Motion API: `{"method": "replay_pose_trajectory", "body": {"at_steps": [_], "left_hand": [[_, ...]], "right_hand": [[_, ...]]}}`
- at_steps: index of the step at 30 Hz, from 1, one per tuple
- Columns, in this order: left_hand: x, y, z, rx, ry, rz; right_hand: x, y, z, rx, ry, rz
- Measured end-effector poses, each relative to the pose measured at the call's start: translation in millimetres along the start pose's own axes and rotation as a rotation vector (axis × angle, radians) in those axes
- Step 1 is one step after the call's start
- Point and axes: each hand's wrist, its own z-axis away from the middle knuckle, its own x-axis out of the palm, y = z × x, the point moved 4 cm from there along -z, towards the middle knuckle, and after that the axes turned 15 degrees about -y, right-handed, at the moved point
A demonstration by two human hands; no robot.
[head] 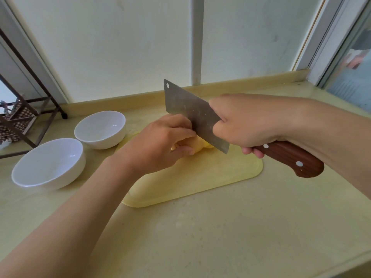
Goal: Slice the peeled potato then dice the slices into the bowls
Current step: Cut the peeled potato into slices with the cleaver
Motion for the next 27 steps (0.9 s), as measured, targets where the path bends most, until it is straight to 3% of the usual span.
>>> {"method": "replay_pose_trajectory", "body": {"at_steps": [27], "left_hand": [[0, -6, 1, -0.006, 0.076, 0.082]], "right_hand": [[39, 5, -39, 0.053, -0.075, -0.038]]}}
